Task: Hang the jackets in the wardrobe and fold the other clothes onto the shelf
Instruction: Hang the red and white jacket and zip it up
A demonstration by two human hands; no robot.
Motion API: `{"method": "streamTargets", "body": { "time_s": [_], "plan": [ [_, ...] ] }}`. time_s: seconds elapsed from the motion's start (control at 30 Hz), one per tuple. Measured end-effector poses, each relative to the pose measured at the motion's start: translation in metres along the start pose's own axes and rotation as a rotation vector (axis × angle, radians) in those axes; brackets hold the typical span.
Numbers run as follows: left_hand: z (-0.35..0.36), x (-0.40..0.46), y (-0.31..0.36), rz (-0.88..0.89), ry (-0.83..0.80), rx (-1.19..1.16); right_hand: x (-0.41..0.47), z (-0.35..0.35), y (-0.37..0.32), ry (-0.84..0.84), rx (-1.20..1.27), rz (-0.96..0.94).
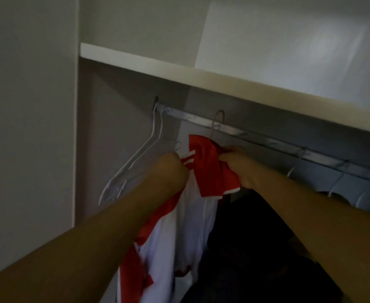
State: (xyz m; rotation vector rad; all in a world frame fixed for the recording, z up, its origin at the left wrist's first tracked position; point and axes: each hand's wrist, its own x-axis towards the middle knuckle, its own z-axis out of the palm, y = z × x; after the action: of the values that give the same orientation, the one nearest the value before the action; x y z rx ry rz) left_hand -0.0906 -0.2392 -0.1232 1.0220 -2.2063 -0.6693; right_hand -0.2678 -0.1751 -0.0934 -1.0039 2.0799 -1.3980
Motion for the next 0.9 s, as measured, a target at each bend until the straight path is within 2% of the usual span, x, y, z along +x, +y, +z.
{"method": "streamTargets", "body": {
  "time_s": [0.2,0.3,0.4,0.43,0.5,0.57,0.6,0.63,0.67,0.7,0.77,0.83,0.9],
  "plan": [
    [0.045,0.043,0.007,0.019,-0.073,0.011,0.019,-0.004,0.018,0.103,-0.025,0.16],
    [0.057,0.045,-0.007,-0.041,-0.097,0.114,0.015,0.01,0.03,0.085,-0.032,0.238],
    [0.057,0.04,-0.023,-0.008,-0.074,0.171,0.007,0.023,0.038,0.071,0.025,0.262],
    [0.054,0.034,-0.027,0.029,-0.009,0.226,0.003,0.027,0.04,0.07,0.066,0.25],
    [0.052,0.016,-0.038,0.192,0.283,0.423,-0.004,0.031,0.043,0.05,0.146,0.22],
    [0.061,-0.012,-0.052,0.415,0.463,0.378,-0.01,0.031,0.042,0.024,0.2,0.222],
    [0.073,-0.028,-0.062,0.512,0.446,0.27,-0.011,0.031,0.041,0.017,0.213,0.229],
    [0.087,-0.044,-0.073,0.546,0.331,0.155,-0.01,0.032,0.04,0.014,0.216,0.236],
    [0.104,-0.057,-0.084,0.474,0.177,0.051,-0.01,0.032,0.037,0.015,0.212,0.244],
    [0.121,-0.068,-0.093,0.322,0.005,-0.036,-0.009,0.031,0.035,0.022,0.207,0.25],
    [0.153,-0.075,-0.11,0.053,-0.18,-0.091,-0.01,0.032,0.032,0.055,0.204,0.249],
    [0.178,-0.067,-0.113,-0.058,-0.22,-0.098,-0.011,0.031,0.031,0.082,0.223,0.24],
    [0.195,-0.054,-0.104,-0.132,-0.187,-0.154,-0.01,0.032,0.031,0.093,0.246,0.23]
  ]
}}
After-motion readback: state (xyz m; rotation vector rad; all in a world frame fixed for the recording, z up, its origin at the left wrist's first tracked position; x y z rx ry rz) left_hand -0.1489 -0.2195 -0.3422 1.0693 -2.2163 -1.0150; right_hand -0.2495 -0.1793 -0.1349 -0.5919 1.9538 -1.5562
